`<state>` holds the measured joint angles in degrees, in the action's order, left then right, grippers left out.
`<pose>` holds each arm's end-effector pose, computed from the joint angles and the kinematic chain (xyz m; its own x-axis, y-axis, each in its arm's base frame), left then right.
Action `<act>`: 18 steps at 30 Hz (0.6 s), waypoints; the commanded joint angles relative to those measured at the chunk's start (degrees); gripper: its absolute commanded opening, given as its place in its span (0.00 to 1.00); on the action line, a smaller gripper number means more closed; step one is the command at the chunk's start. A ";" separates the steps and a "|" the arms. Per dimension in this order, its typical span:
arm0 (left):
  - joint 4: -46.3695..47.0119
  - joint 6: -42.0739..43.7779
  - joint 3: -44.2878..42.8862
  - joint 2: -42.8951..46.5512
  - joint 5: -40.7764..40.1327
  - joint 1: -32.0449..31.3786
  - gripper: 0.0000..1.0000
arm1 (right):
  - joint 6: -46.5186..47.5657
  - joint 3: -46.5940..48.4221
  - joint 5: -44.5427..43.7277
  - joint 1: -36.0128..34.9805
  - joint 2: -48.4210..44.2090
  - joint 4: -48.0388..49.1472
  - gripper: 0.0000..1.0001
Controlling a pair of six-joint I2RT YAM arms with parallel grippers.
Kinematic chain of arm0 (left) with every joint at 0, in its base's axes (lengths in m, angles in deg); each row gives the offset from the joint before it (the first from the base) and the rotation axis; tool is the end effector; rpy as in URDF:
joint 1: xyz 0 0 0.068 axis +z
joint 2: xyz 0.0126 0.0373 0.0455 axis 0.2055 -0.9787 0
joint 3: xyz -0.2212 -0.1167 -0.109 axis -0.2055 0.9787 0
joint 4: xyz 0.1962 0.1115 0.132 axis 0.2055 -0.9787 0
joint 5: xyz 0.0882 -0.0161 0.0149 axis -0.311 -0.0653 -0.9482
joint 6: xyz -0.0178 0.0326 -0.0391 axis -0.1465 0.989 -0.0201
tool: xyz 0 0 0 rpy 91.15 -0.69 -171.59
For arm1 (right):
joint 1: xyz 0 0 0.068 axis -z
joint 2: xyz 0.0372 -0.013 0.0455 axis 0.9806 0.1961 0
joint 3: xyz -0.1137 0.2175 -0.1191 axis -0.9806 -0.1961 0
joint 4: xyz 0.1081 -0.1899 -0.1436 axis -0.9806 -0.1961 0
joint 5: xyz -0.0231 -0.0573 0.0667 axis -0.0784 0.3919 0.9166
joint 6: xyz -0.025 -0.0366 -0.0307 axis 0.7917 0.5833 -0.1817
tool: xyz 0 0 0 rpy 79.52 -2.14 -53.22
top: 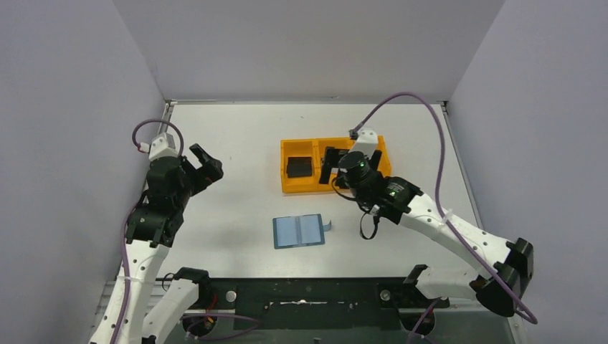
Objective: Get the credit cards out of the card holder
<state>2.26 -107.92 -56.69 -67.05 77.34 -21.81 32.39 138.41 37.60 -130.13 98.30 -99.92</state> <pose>0.1572 -0.0218 0.3347 -0.3773 -0.5192 -0.7669 -0.2316 0.8546 -0.4647 0.1821 0.2039 0.3248 -0.5945 0.1579 -0.7884 -0.1544 0.9398 0.3047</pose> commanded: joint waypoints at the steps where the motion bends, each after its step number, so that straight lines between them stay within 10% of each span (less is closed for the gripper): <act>1: -3.03 0.75 -10.15 -3.17 -9.82 0.39 0.97 | 7.83 -1.75 -7.32 8.70 -8.03 0.67 0.98; 9: -4.27 5.49 -16.85 -4.22 -17.13 0.42 0.97 | 8.86 -4.16 -4.17 24.89 -14.89 -0.87 0.98; 18: -4.38 5.39 -14.84 -2.66 -15.20 0.33 0.98 | 10.01 -4.01 -3.66 26.56 -17.68 -2.77 0.98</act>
<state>-2.20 -103.14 -70.96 -70.22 63.40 -21.77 40.67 134.28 34.40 -103.79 82.39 -102.80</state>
